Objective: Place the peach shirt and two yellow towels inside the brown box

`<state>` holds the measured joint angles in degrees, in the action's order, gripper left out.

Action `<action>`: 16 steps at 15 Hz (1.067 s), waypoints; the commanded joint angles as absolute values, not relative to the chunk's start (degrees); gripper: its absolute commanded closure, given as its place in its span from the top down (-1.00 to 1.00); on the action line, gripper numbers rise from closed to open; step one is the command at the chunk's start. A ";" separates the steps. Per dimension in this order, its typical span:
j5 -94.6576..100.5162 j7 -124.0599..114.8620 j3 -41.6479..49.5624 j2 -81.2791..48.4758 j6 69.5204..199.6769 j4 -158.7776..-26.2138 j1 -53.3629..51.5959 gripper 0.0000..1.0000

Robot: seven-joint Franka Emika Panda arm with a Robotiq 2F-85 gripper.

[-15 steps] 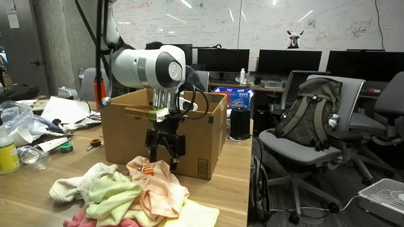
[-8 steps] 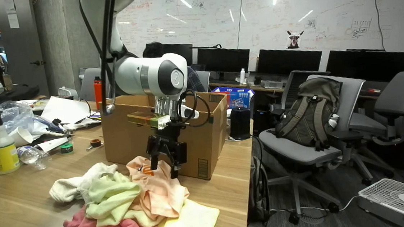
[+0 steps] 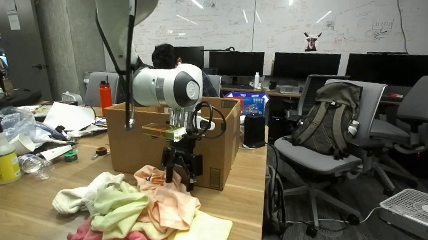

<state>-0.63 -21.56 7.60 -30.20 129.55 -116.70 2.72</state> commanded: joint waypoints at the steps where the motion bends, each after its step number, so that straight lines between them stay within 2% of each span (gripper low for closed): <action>1: -1.87 -22.31 8.43 -33.04 127.26 -112.68 3.25 1.00; 11: -2.32 -29.05 9.83 -31.20 125.85 -115.11 2.48 1.00; 16: -2.27 -35.25 10.08 -30.25 120.32 -115.45 0.56 1.00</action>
<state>-1.02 -31.77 9.38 -32.16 122.93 -114.62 2.13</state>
